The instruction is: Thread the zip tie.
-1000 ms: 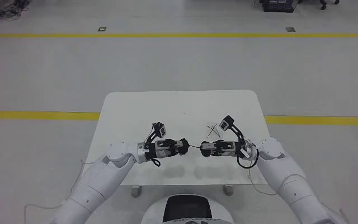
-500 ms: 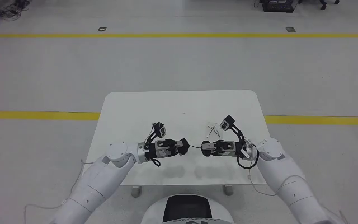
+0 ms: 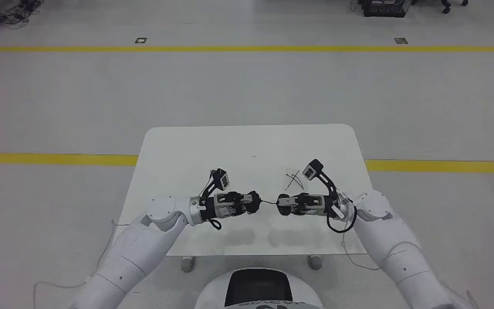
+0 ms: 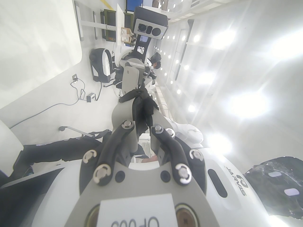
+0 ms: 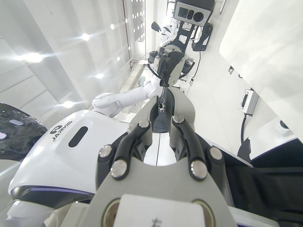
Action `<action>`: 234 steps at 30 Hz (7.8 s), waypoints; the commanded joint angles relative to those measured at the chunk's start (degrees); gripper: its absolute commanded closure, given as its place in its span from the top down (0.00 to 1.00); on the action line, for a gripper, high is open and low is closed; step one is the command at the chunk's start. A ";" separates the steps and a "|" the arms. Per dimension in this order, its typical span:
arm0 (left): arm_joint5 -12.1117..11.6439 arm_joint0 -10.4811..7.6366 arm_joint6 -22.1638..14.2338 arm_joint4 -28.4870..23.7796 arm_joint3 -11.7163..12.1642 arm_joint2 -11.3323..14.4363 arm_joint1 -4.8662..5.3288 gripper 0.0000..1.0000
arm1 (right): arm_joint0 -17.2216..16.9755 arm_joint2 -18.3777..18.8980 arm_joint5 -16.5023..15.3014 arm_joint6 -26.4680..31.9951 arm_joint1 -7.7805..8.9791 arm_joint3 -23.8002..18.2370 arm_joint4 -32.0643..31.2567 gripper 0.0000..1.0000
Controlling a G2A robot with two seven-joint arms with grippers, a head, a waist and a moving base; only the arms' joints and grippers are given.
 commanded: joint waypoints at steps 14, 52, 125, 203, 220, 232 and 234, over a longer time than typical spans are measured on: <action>0.00 0.00 0.00 0.00 0.00 0.00 0.00 1.00 | 0.01 0.57 0.00 -0.05 -0.48 0.69 -1.02 0.00; 0.37 -0.11 2.18 1.82 -1.09 0.64 -0.07 1.00 | -1.75 3.96 0.33 1.06 0.25 -1.28 0.67 0.00; 1.46 -3.77 3.64 3.21 -2.81 7.04 -1.00 1.00 | -2.19 -2.50 1.05 -0.39 3.35 -4.14 5.79 0.00; 0.47 -4.55 2.80 0.33 -1.27 7.52 -0.51 1.00 | -2.67 -2.90 0.67 -0.07 4.03 -4.71 4.92 0.00; 1.24 -5.04 1.71 1.01 -1.54 8.46 -0.49 1.00 | -1.85 -3.53 0.56 -0.64 3.94 -4.24 4.36 0.00; 1.09 -5.08 1.56 0.54 -1.16 8.19 -0.32 0.46 | -1.85 -3.49 0.01 -1.34 4.04 -4.68 3.27 0.00; 1.10 -5.00 1.50 0.45 -1.17 8.11 -0.27 0.44 | -1.89 -3.47 0.00 -1.32 4.07 -4.76 3.10 0.00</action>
